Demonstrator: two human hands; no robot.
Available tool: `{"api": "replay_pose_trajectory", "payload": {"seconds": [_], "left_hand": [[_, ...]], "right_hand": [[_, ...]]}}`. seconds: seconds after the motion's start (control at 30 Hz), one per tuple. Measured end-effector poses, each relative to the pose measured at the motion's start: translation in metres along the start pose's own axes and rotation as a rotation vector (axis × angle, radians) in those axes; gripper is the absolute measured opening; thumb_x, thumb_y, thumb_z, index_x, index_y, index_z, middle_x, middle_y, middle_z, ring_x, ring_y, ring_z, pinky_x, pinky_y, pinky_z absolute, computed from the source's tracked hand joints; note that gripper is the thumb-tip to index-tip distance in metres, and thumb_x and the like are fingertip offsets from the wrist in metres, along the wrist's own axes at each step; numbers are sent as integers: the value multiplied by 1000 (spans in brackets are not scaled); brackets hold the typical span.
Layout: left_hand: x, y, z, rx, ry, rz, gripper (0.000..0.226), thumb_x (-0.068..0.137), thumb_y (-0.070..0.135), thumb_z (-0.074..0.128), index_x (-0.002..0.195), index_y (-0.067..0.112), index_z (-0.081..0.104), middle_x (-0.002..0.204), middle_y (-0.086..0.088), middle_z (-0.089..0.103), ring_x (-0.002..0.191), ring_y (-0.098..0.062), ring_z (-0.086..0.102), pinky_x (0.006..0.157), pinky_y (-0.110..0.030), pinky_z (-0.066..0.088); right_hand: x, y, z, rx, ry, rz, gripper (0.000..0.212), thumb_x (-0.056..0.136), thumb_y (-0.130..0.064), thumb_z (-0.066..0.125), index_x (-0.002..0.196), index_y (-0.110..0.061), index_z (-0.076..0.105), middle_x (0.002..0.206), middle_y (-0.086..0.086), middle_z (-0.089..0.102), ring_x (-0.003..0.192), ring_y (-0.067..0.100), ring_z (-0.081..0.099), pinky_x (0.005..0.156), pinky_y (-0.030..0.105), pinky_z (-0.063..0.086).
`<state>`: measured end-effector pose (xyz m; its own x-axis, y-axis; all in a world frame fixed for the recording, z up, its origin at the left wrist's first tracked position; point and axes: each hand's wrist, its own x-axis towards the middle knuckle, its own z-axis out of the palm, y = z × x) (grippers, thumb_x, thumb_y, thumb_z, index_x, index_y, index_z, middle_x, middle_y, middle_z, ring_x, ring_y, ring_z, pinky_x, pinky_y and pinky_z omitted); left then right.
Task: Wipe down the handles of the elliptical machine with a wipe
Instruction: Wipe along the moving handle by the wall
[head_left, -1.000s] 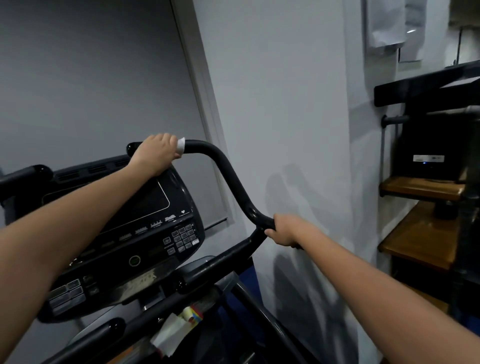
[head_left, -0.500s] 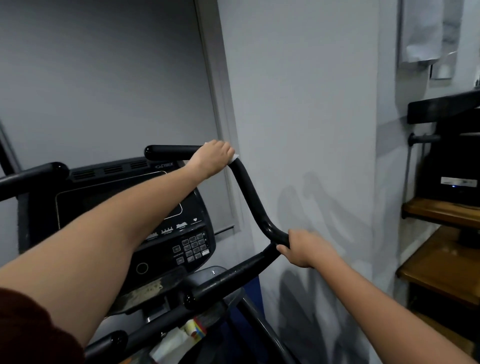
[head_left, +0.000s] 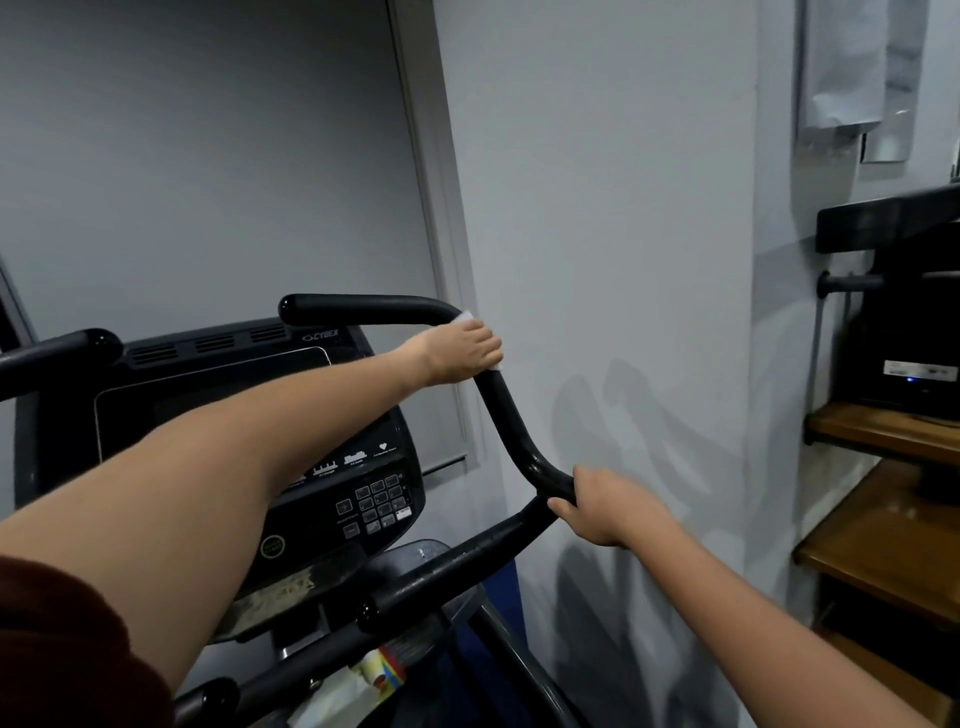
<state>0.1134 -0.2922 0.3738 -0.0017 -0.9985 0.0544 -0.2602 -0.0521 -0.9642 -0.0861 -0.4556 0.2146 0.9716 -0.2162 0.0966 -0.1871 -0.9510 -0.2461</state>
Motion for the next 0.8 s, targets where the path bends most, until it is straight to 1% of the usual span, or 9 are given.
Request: {"api": "replay_pose_trajectory", "payload": {"seconds": [0.1, 0.23, 0.37, 0.4, 0.47, 0.53, 0.63, 0.7, 0.8], "left_hand": [[4, 26, -1, -62, 70, 60, 37, 91, 13, 27, 82, 11, 63, 78, -4, 62, 71, -25, 61, 75, -33, 51], [9, 68, 1, -128, 152, 93, 33, 95, 14, 31, 85, 12, 62, 80, -3, 61, 74, -24, 60, 80, -34, 51], [14, 99, 2, -203, 121, 138, 29, 99, 18, 33, 92, 10, 60, 87, -4, 60, 81, -25, 60, 86, -35, 48], [14, 99, 2, -220, 84, 157, 28, 101, 26, 37, 98, 9, 59, 91, -4, 59, 86, -25, 59, 89, -36, 46], [12, 84, -2, -282, -4, 157, 49, 101, 54, 33, 103, 10, 57, 96, -3, 59, 90, -24, 54, 92, -36, 43], [8, 61, -8, -311, -20, 101, 65, 98, 68, 23, 97, 12, 56, 91, -3, 58, 86, -24, 51, 91, -36, 40], [0, 23, -11, -277, 20, -33, 65, 97, 70, 23, 86, 14, 53, 83, -3, 56, 80, -25, 50, 88, -37, 41], [-5, 0, -12, -273, -8, -197, 63, 99, 67, 20, 86, 16, 54, 84, -2, 57, 81, -24, 52, 87, -38, 43], [-11, -21, -17, -315, -67, -457, 57, 103, 54, 15, 92, 18, 57, 91, -2, 62, 87, -24, 59, 85, -38, 46]], "right_hand": [[-2, 0, -1, 12, -3, 2, 41, 98, -53, 44, 112, -14, 49, 105, 6, 61, 82, 25, 55, 71, 36, 45], [-3, -1, -2, 12, -6, 12, 44, 98, -53, 44, 115, -13, 49, 111, 7, 62, 83, 25, 54, 72, 36, 45], [-6, -3, -3, 17, -5, 17, 43, 98, -53, 44, 115, -14, 50, 110, 7, 62, 82, 24, 53, 71, 36, 45], [-6, -3, -3, 20, -6, 18, 43, 98, -53, 44, 115, -14, 50, 109, 7, 62, 82, 24, 53, 71, 36, 45], [-6, -3, -3, 29, -8, 21, 41, 97, -54, 45, 113, -16, 49, 103, 5, 60, 81, 24, 53, 70, 35, 45], [-5, -3, -4, 39, -10, 16, 40, 97, -54, 45, 112, -17, 49, 96, 2, 55, 80, 23, 54, 70, 36, 45], [-6, -2, -5, 43, -18, 6, 41, 98, -52, 44, 115, -15, 49, 101, 5, 57, 81, 24, 52, 69, 35, 42], [-5, -1, -6, 28, -15, 0, 43, 98, -53, 44, 116, -14, 49, 110, 7, 60, 82, 25, 50, 71, 35, 42], [-5, -1, -5, 14, -18, 6, 44, 98, -54, 43, 115, -14, 49, 112, 8, 61, 83, 26, 50, 73, 35, 44]]}}
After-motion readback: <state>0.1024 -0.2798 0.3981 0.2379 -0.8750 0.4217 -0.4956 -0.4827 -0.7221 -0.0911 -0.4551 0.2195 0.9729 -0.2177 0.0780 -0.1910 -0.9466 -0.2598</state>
